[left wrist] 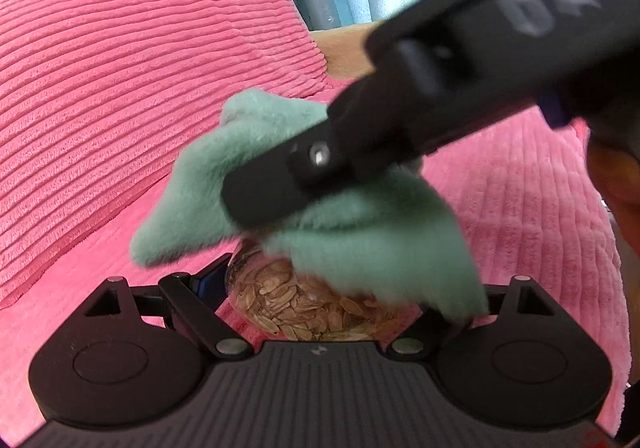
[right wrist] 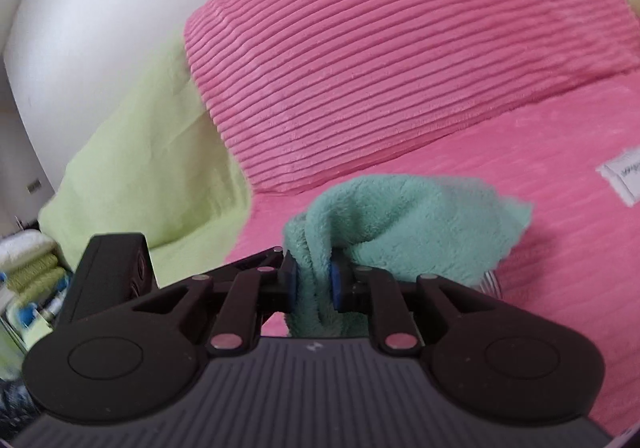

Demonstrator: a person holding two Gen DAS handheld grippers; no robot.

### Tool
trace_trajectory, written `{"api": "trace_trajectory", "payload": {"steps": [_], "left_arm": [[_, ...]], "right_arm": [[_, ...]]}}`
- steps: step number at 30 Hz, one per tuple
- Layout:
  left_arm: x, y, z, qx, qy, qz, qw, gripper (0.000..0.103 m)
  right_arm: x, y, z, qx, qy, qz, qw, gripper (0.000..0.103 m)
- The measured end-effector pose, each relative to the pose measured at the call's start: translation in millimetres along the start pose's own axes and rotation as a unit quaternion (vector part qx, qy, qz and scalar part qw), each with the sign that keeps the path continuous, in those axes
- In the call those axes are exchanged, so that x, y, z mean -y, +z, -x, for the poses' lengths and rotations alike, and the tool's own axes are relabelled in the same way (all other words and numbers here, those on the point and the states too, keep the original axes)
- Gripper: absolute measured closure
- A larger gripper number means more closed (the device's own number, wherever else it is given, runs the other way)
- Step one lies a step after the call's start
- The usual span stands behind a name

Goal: Clean container

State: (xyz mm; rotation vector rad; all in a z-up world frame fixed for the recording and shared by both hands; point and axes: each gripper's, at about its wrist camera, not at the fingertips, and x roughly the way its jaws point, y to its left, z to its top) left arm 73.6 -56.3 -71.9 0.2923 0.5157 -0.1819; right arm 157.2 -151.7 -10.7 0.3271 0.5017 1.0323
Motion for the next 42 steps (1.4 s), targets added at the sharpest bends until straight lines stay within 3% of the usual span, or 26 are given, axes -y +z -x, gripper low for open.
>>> {"api": "trace_trajectory", "payload": {"steps": [5,14,19,25,34,38,42], "left_arm": [[-10.8,3.4,-9.3,0.001,0.002,-0.003,1.0000,0.015],[-40.2,8.6,-23.2,-0.009,-0.009,0.026,0.9996,0.015],[-77.9,8.4,-29.6,-0.013,-0.064,0.107,0.9921,0.013],[-99.7,4.5,-38.5,-0.015,-0.090,0.132,0.9870,0.013],[-111.5,7.9,-43.3,-0.007,-0.111,0.106,0.9881,0.017],[-95.7,10.2,-44.2,-0.003,-0.094,0.068,0.9932,0.017],[-48.1,6.3,-16.9,0.000,-0.067,0.003,0.9977,0.018]], "right_arm": [[15.3,6.7,2.2,0.023,-0.040,-0.017,0.999,0.091],[29.8,7.6,4.7,0.034,-0.044,-0.036,0.998,0.092],[31.1,5.6,7.3,0.030,-0.043,-0.036,0.998,0.092],[34.2,4.4,13.1,0.025,-0.047,-0.040,0.998,0.092],[37.7,3.6,18.7,0.023,-0.045,-0.051,0.997,0.092],[38.0,3.7,21.1,0.020,-0.049,-0.055,0.997,0.092],[38.4,4.4,23.4,0.021,-0.051,-0.065,0.996,0.091]]}}
